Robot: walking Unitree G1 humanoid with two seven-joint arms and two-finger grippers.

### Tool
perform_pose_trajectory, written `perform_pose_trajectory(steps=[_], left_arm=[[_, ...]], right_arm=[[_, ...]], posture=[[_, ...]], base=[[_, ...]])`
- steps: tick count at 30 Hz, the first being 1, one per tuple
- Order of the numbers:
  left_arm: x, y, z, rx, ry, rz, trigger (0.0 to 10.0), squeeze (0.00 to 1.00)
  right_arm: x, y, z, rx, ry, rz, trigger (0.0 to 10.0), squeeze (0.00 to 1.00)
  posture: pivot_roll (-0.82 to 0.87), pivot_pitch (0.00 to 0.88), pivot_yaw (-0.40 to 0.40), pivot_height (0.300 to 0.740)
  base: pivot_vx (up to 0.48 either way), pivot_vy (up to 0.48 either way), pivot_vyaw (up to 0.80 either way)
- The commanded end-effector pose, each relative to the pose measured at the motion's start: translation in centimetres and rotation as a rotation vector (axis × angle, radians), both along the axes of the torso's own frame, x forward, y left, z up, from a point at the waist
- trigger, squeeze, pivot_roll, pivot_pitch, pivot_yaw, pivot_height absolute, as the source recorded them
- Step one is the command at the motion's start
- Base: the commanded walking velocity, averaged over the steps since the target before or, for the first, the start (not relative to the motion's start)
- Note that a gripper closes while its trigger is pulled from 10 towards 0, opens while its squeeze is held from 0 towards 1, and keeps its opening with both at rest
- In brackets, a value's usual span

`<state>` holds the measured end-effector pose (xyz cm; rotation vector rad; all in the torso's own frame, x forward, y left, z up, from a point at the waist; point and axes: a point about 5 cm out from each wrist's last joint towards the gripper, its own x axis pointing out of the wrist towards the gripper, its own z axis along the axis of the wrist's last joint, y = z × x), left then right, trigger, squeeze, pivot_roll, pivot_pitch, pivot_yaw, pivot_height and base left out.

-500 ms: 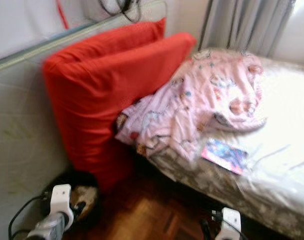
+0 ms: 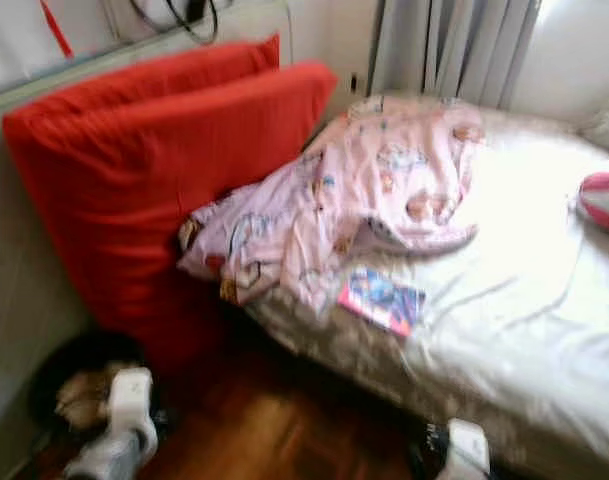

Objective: Clean up the room

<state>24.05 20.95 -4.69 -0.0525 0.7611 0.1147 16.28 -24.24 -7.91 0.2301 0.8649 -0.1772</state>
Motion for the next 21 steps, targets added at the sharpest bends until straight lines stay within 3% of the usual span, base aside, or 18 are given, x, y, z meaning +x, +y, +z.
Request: perform_pose_trajectory(steps=[1,13,21], left_arm=[[-0.06,0.78,0.11,0.028,0.01,-0.006,10.0,0.0],[-0.06,0.67,0.08,0.017,0.012,-0.012,10.0,0.0],[-0.16,0.24,-0.09,-0.005,0.016,0.008,10.0,0.0]], right_arm=[[0.64,0.24,0.22,0.006,-0.018,0.0,10.0,0.0],[0.65,0.28,0.21,0.017,-0.021,-0.011,10.0,0.0],[0.57,-0.23,0.33,0.001,-0.017,0.007,10.0,0.0]], posture=[[0.08,0.0,-0.007,0.74],[0.1,0.0,-0.016,0.74],[0.11,0.0,-0.061,0.74]], base=[[0.0,-0.442,0.0],[0.0,-0.436,0.0],[0.0,0.0,0.0]])
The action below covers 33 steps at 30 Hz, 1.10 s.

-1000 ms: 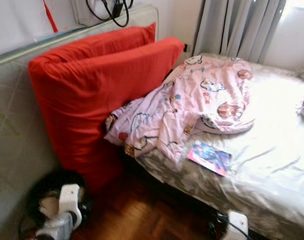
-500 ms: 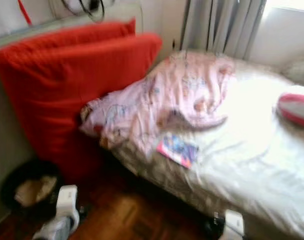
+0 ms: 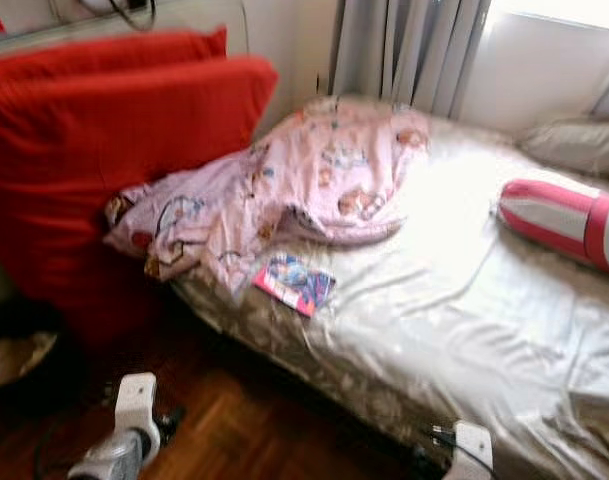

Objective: Clean up the room

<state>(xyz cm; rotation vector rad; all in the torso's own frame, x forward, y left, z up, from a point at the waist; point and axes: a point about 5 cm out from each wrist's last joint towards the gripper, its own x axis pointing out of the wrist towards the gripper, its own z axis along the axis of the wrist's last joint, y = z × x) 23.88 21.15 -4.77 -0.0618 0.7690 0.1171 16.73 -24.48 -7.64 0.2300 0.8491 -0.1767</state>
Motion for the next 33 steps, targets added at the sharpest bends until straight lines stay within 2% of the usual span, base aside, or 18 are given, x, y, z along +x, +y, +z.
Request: perform_pose_trajectory(steps=[1,9,33], left_arm=[[0.0,-0.01,-0.02,0.002,0.008,0.004,10.0,0.0],[-0.08,-0.4,-0.16,-0.008,0.009,0.012,10.0,0.0],[-0.05,-0.45,-0.15,-0.001,0.012,0.004,10.0,0.0]], right_arm=[[0.1,-0.07,0.07,0.003,-0.002,0.007,10.0,0.0],[-0.04,-0.6,0.18,-0.016,0.001,0.016,10.0,0.0],[0.0,-0.59,0.2,-0.009,-0.002,0.014,10.0,0.0]], posture=[[0.11,0.0,-0.069,0.74],[0.11,0.0,-0.087,0.74],[0.11,0.0,-0.09,0.74]], base=[[0.0,0.0,0.0],[0.0,0.0,0.0],[0.0,0.0,0.0]])
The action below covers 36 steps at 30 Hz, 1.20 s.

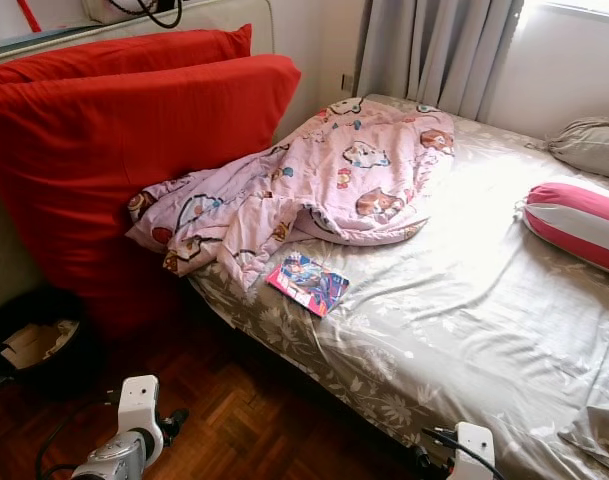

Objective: Clean up the room

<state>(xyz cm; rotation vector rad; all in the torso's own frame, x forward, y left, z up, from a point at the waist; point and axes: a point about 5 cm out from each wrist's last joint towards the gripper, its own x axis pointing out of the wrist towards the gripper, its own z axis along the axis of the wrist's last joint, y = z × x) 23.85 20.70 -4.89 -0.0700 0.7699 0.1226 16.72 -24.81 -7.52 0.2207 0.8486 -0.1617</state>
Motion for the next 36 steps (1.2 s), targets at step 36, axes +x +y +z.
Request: perform_pose_trajectory(steps=[36], left_arm=[[0.0,0.17,0.01,0.004,0.011,-0.001,10.0,0.0]], right_arm=[[-0.09,-0.05,-0.09,0.001,0.026,0.004,10.0,0.0]], posture=[[0.11,0.0,-0.075,0.74]], base=[[0.0,0.0,-0.38]])
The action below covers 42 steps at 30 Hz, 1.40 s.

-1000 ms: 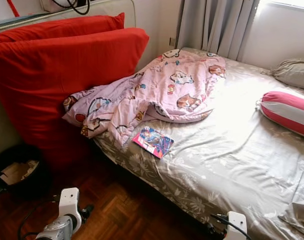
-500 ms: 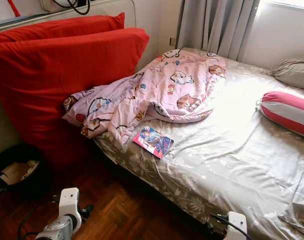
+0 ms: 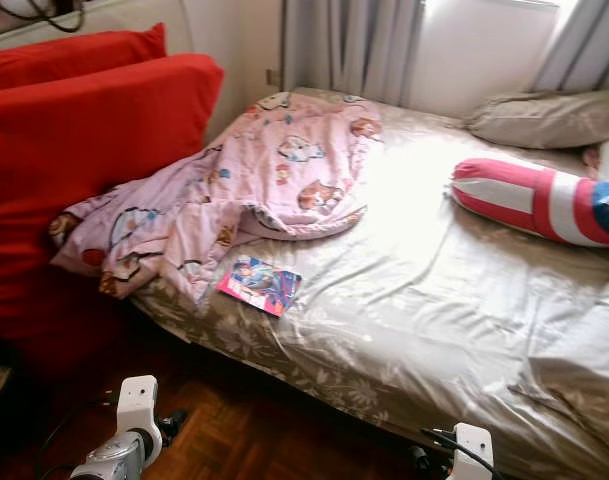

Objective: Clean up the room

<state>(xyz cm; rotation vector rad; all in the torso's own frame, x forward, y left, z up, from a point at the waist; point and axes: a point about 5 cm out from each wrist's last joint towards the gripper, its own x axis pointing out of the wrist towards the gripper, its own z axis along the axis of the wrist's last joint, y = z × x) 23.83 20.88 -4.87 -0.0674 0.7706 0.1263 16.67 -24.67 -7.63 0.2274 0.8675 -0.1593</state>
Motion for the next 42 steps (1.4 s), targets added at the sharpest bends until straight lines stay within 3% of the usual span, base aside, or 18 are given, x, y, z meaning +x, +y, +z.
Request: perform_pose_trajectory(steps=[1,10,23,31,42], left_arm=[[0.01,0.04,-0.01,0.0,0.01,-0.004,10.0,0.0],[0.04,0.14,0.03,0.003,0.012,-0.014,10.0,0.0],[0.03,0.3,0.05,0.011,0.017,-0.021,10.0,0.0],[-0.01,0.29,0.01,0.008,0.02,-0.022,10.0,0.0],[-0.16,0.3,-0.09,0.007,0.027,-0.03,10.0,0.0]], right_arm=[[-0.05,-0.14,0.01,-0.007,0.007,0.003,10.0,0.0],[0.02,-0.01,0.0,-0.001,-0.003,-0.014,10.0,0.0],[0.09,0.17,0.0,0.003,-0.01,-0.016,10.0,0.0],[0.03,0.13,-0.03,-0.007,-0.003,-0.011,10.0,0.0],[-0.05,0.1,-0.03,-0.017,-0.016,-0.028,10.0,0.0]], posture=[[0.1,0.0,-0.066,0.74],[0.08,0.0,-0.053,0.74],[0.07,0.0,-0.036,0.74],[0.07,0.0,-0.032,0.74],[0.07,0.0,-0.026,0.74]], base=[[0.0,0.0,-0.78],[0.0,0.0,-0.78],[0.0,-0.183,0.0],[0.0,-0.27,-0.72],[0.0,-0.261,0.0]])
